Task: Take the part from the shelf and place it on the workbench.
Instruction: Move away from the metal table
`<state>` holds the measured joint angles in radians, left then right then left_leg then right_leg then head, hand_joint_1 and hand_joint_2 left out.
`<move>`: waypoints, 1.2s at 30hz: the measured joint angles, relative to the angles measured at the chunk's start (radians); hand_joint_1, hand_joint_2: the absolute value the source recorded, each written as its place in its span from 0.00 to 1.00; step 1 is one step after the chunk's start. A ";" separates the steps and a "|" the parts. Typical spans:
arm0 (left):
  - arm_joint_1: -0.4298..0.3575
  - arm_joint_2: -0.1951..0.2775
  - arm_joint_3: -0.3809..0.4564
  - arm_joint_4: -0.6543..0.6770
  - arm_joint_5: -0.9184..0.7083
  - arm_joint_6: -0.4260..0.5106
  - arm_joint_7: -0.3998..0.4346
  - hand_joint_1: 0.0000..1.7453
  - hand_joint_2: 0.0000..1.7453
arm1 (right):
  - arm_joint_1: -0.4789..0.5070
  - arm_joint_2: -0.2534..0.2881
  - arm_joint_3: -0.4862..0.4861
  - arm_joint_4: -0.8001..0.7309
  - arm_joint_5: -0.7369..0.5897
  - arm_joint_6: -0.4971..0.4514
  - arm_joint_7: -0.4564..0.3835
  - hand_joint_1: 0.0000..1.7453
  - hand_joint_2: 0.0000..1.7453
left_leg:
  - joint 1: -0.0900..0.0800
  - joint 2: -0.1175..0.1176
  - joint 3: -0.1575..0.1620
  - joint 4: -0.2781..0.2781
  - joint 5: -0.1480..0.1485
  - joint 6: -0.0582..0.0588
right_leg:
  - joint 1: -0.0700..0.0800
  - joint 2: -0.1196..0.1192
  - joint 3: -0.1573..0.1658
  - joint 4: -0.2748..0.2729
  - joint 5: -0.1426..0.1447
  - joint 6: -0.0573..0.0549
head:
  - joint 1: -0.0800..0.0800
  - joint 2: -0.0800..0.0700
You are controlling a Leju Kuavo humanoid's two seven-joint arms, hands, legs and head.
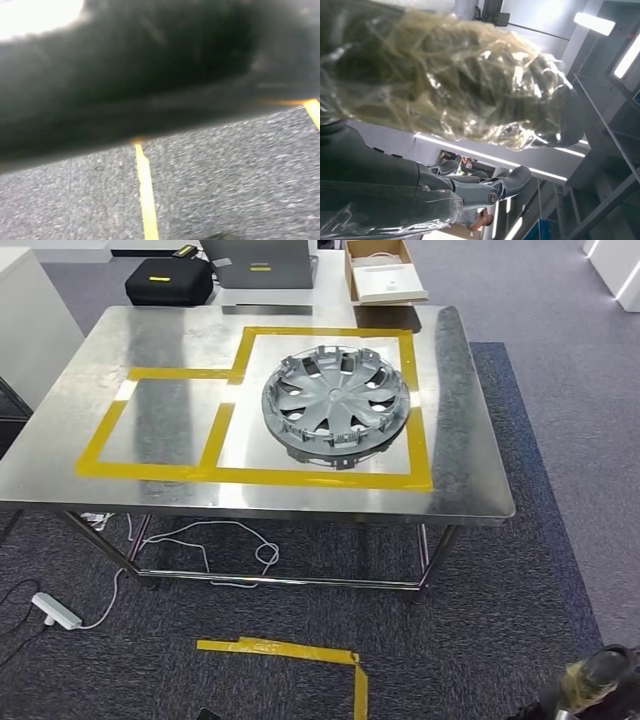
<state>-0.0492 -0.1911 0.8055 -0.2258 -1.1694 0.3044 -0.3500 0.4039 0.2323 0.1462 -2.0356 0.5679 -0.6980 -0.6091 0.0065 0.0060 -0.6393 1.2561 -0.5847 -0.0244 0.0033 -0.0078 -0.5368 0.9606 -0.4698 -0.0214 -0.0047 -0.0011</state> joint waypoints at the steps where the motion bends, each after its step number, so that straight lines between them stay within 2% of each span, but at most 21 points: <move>1: 0.000 0.000 0.000 0.000 -0.001 0.000 0.000 0.00 0.00 | 0.002 0.000 -0.001 0.000 -0.001 0.000 -0.002 0.00 0.00 | -0.001 0.000 0.041 -0.046 0.028 0.006 | 0.003 0.001 -0.015 0.004 0.008 0.001 | 0.000 0.000; 3: -0.002 0.001 0.001 0.000 -0.003 0.000 0.000 0.00 0.00 | 0.006 0.002 -0.004 -0.002 -0.002 0.000 -0.008 0.00 0.00 | -0.008 -0.003 0.147 -0.194 0.055 0.027 | 0.007 0.002 -0.036 0.014 0.022 0.005 | 0.000 0.000; 5: -0.004 0.002 0.002 0.000 -0.004 0.000 0.000 0.00 0.00 | 0.012 0.003 -0.005 -0.004 -0.004 0.000 -0.011 0.00 0.00 | -0.016 -0.005 0.208 -0.295 0.049 0.041 | 0.007 -0.001 -0.048 0.020 0.036 0.013 | 0.001 0.000; 8: -0.003 -0.001 0.005 0.000 -0.004 0.000 0.000 0.00 0.00 | 0.022 0.004 -0.007 -0.006 -0.008 0.000 -0.013 0.00 0.00 | -0.016 -0.002 0.199 -0.315 0.064 0.051 | 0.004 -0.001 -0.060 0.025 0.042 0.030 | 0.001 0.000; 10: -0.003 -0.003 0.007 0.000 -0.005 0.000 0.000 0.00 0.00 | 0.029 0.005 -0.009 -0.006 -0.010 0.000 -0.013 0.00 0.00 | -0.012 0.002 0.176 -0.320 0.089 0.061 | 0.002 0.003 -0.090 0.084 -0.024 0.041 | 0.003 0.000; 12: -0.003 -0.004 0.007 0.000 -0.007 -0.001 0.000 0.00 0.00 | 0.034 0.005 -0.011 -0.006 -0.012 0.000 -0.014 0.00 0.00 | -0.012 0.005 0.145 -0.319 0.112 0.065 | -0.002 0.005 -0.131 0.214 -0.124 0.051 | 0.006 0.000; 13: -0.003 -0.005 0.007 0.000 -0.008 -0.001 0.000 0.00 0.00 | 0.035 0.005 -0.012 -0.006 -0.013 0.000 -0.014 0.00 0.00 | -0.012 0.006 0.128 -0.319 0.125 0.064 | -0.003 0.005 -0.142 0.276 -0.150 0.055 | 0.006 0.000; 14: -0.002 -0.005 0.007 0.000 -0.008 -0.001 0.000 0.00 0.00 | 0.036 0.005 -0.013 -0.006 -0.013 0.000 -0.014 0.00 0.00 | -0.012 0.007 0.111 -0.318 0.137 0.063 | -0.005 0.005 -0.141 0.313 -0.150 0.058 | 0.006 0.000; 15: -0.002 -0.005 0.007 0.000 -0.008 -0.001 0.000 0.00 0.00 | 0.037 0.005 -0.014 -0.006 -0.013 0.000 -0.014 0.00 0.00 | -0.012 0.008 0.095 -0.316 0.149 0.060 | -0.007 0.005 -0.122 0.315 -0.127 0.059 | 0.005 0.000; 17: -0.003 -0.006 0.008 0.000 -0.008 -0.001 0.000 0.00 0.00 | 0.038 0.005 -0.016 -0.006 -0.013 0.000 -0.015 0.00 0.00 | -0.012 0.008 0.067 -0.309 0.169 0.054 | -0.011 0.005 -0.026 0.209 -0.070 0.061 | 0.005 0.000; 19: -0.003 -0.007 0.008 0.000 -0.008 -0.001 0.000 0.00 0.00 | 0.037 0.006 -0.016 -0.006 -0.013 0.000 -0.015 0.00 0.00 | -0.014 0.007 0.048 -0.296 0.182 0.046 | -0.013 0.006 0.093 0.046 -0.071 0.057 | 0.006 0.000; 20: -0.004 -0.007 0.008 0.000 -0.008 -0.001 0.000 0.00 0.00 | 0.037 0.006 -0.017 -0.007 -0.013 0.000 -0.015 0.00 0.00 | -0.016 0.007 0.042 -0.290 0.188 0.041 | -0.013 0.006 0.126 -0.005 -0.084 0.053 | 0.007 0.000; 22: -0.003 -0.007 0.008 0.000 -0.008 -0.001 0.000 0.00 0.00 | 0.039 0.006 -0.019 -0.008 -0.013 0.000 -0.015 0.00 0.00 | -0.016 0.007 0.035 -0.286 0.203 0.030 | -0.010 0.006 0.130 -0.031 -0.093 0.039 | 0.008 0.000; 24: -0.001 -0.007 0.008 0.000 -0.008 -0.001 0.000 0.00 0.00 | 0.041 0.006 -0.022 -0.008 -0.013 0.000 -0.015 0.00 0.00 | -0.012 0.005 0.020 -0.269 0.179 0.017 | -0.011 0.003 0.108 -0.028 -0.075 0.020 | 0.008 0.000; 27: 0.002 -0.006 0.009 0.000 -0.009 -0.001 0.000 0.00 0.00 | 0.042 0.009 -0.026 -0.008 -0.014 0.000 -0.015 0.00 0.00 | -0.006 0.002 -0.023 -0.119 0.035 0.002 | -0.012 0.000 0.071 -0.027 -0.044 0.003 | 0.004 0.000; 28: 0.003 -0.006 0.009 0.000 -0.010 0.000 0.000 0.00 0.00 | 0.042 0.010 -0.027 -0.008 -0.015 0.000 -0.015 0.00 0.00 | -0.004 0.002 -0.034 -0.054 -0.001 -0.001 | -0.011 -0.001 0.060 -0.025 -0.034 0.003 | 0.003 0.000; 29: 0.003 -0.006 0.009 0.000 -0.010 0.000 0.000 0.00 0.00 | 0.042 0.010 -0.029 -0.008 -0.015 0.000 -0.015 0.00 0.00 | -0.002 0.002 -0.036 -0.008 -0.013 -0.003 | -0.010 -0.002 0.049 -0.021 -0.025 0.003 | 0.003 0.000; 31: 0.002 -0.006 0.009 0.000 -0.011 0.000 0.000 0.00 0.00 | 0.042 0.010 -0.031 -0.008 -0.017 0.000 -0.015 0.00 0.00 | -0.001 0.002 0.008 -0.020 0.024 -0.002 | -0.010 -0.002 0.022 -0.007 -0.011 0.006 | 0.003 0.000; 32: 0.002 -0.006 0.009 0.000 -0.010 0.000 0.000 0.00 0.00 | 0.041 0.010 -0.032 -0.008 -0.018 0.000 -0.014 0.00 0.00 | 0.000 0.002 0.053 -0.076 0.050 0.001 | -0.010 -0.001 0.008 0.001 -0.006 0.009 | 0.003 0.000; 34: -0.001 -0.004 0.010 0.000 -0.008 -0.001 -0.002 0.00 0.00 | 0.036 0.010 -0.033 -0.006 -0.019 0.000 -0.013 0.00 0.00 | -0.002 -0.002 0.149 -0.219 0.066 0.012 | -0.008 0.000 -0.014 0.017 0.003 0.016 | 0.004 0.000; 36: -0.004 -0.002 0.010 0.000 -0.005 -0.001 -0.003 0.00 0.00 | 0.029 0.010 -0.033 -0.002 -0.018 0.000 -0.010 0.00 0.00 | -0.005 -0.005 0.185 -0.290 0.058 0.022 | -0.006 -0.001 -0.026 0.024 0.014 0.026 | 0.006 0.000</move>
<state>-0.0530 -0.1930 0.8154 -0.2255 -1.1747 0.3036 -0.3533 0.4326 0.2426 0.1135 -2.0375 0.5501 -0.6980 -0.6191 0.0010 0.0012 -0.4539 0.9658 -0.5272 -0.0029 -0.0027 -0.0088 -0.5633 0.9849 -0.4557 0.0049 0.0010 -0.0011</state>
